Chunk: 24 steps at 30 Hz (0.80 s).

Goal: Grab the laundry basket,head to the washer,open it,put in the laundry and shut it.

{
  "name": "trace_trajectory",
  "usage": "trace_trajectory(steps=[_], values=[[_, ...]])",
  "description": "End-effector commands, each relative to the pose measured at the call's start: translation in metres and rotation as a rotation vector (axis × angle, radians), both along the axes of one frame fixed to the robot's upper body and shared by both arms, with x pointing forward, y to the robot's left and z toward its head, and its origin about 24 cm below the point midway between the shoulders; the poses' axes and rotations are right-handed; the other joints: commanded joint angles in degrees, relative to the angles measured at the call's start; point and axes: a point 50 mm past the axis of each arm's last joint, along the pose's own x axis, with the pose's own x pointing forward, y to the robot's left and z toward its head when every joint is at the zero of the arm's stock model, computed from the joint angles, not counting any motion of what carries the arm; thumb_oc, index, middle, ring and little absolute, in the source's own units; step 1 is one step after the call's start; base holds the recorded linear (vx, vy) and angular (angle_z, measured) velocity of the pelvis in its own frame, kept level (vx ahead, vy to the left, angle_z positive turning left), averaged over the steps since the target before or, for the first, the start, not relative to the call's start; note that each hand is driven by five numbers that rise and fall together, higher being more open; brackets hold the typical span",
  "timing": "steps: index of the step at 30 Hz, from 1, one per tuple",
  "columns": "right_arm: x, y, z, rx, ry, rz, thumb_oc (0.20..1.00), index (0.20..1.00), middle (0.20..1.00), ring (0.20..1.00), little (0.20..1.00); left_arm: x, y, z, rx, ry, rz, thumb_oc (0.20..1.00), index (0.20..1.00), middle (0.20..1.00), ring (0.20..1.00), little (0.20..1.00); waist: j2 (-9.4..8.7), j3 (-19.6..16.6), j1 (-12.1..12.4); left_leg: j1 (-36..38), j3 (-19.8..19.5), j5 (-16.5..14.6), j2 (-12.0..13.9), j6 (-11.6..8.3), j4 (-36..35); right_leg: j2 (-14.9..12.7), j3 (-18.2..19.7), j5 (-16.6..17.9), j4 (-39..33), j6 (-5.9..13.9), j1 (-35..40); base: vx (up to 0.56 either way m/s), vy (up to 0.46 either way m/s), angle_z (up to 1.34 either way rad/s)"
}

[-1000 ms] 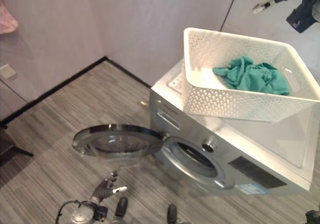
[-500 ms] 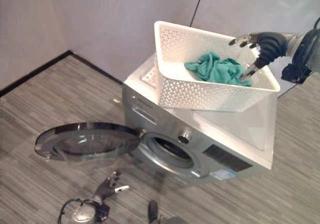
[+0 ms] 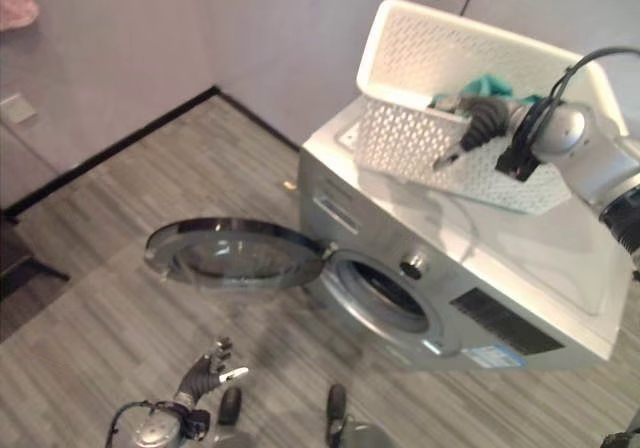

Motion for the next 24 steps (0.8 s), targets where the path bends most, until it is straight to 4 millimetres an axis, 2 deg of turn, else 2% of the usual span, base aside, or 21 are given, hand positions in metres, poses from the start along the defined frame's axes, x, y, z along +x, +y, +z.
trace_trajectory(steps=[1,4,9,13,16,19,21,22,23,24], values=[[-0.006,0.006,0.028,-0.066,-0.074,0.012,1.000,1.000,1.000,1.000,1.000,0.026,0.004,0.020,0.031,-0.107,-0.053,1.000,1.000,1.000,1.000,1.000,-4.70,2.04,1.58,9.57,3.07,14.58,1.08,0.68,0.06,-4.46,5.33,-7.84,8.91,3.17,-2.79,0.02,0.001,0.32],[-0.014,0.021,0.039,-0.041,-0.072,0.101,1.000,1.000,1.000,1.000,1.000,0.024,0.002,0.015,0.036,-0.088,-0.062,1.000,1.000,1.000,1.000,1.000,-5.18,1.64,1.13,10.04,3.39,14.46,1.51,0.45,0.06,-4.04,5.62,-7.77,9.23,3.27,-2.64,0.02,0.000,0.10],[-0.029,0.023,0.047,-0.066,0.014,0.169,1.000,1.000,1.000,1.000,1.000,0.023,-0.003,0.010,0.032,-0.071,-0.081,1.000,1.000,1.000,1.000,1.000,-6.40,0.53,0.28,12.11,4.12,14.64,2.14,0.06,0.06,-3.58,5.94,-7.85,10.19,3.74,-1.86,0.03,0.006,0.01],[-0.048,0.032,0.030,-0.030,0.180,0.290,1.000,1.000,1.000,1.000,1.000,0.022,0.010,0.015,0.079,-0.082,-0.111,1.000,1.000,1.000,1.000,1.000,-10.34,-0.49,-0.38,13.53,4.53,15.41,2.61,-0.33,0.06,-3.32,6.11,-7.97,10.29,4.21,-1.06,0.04,0.017,-0.02],[-0.055,0.031,0.030,0.004,0.204,0.314,1.000,1.000,1.000,1.000,1.000,0.020,0.013,0.016,0.089,-0.081,-0.118,1.000,1.000,1.000,1.000,1.000,-11.15,-0.95,-0.48,14.16,4.73,15.69,2.68,-0.47,0.06,-3.28,6.33,-8.07,10.40,4.27,-0.70,0.03,0.015,-0.10],[-0.054,0.006,0.066,0.094,0.036,0.216,1.000,1.000,1.000,1.000,1.000,0.016,0.005,0.008,0.064,-0.061,-0.102,1.000,1.000,1.000,1.000,1.000,-9.50,-1.72,-0.63,14.86,4.87,16.22,2.66,-0.47,0.08,-3.15,6.86,-7.90,9.97,4.41,-0.20,0.03,0.010,-0.07],[-0.054,-0.020,0.092,0.136,-0.097,0.088,1.000,1.000,1.000,1.000,1.000,0.014,0.000,0.004,0.044,-0.047,-0.088,1.000,1.000,1.000,1.000,1.000,-8.15,-1.90,-0.48,14.91,4.72,16.55,2.59,-0.36,0.13,-3.16,7.04,-7.90,9.72,4.35,-0.12,0.02,-0.005,-0.11],[-0.054,-0.020,0.092,0.136,-0.097,0.089,1.000,1.000,1.000,1.000,1.000,0.014,0.001,0.004,0.044,-0.048,-0.087,1.000,1.000,1.000,1.000,1.000,-8.14,-1.87,-0.50,14.93,4.74,16.54,2.61,-0.37,0.13,-3.14,7.05,-7.90,9.73,4.35,-0.11,0.02,-0.014,-0.04],[-0.054,-0.045,0.102,0.121,-0.173,-0.055,1.000,1.000,1.000,1.000,1.000,0.014,0.002,0.003,0.040,-0.046,-0.066,1.000,1.000,1.000,1.000,1.000,-7.66,-1.81,-0.27,14.88,4.58,17.03,2.54,-0.36,0.16,-3.11,7.05,-8.06,9.60,4.11,-0.15,0.01,-0.018,-0.05],[-0.053,-0.054,0.103,0.100,-0.182,-0.107,1.000,1.000,1.000,1.000,1.000,0.014,0.004,0.004,0.042,-0.045,-0.054,1.000,1.000,1.000,1.000,1.000,-7.66,-1.85,-0.24,14.83,4.47,17.29,2.56,-0.37,0.14,-3.07,7.02,-8.13,9.61,3.98,-0.26,0.01,-0.024,-0.09]])
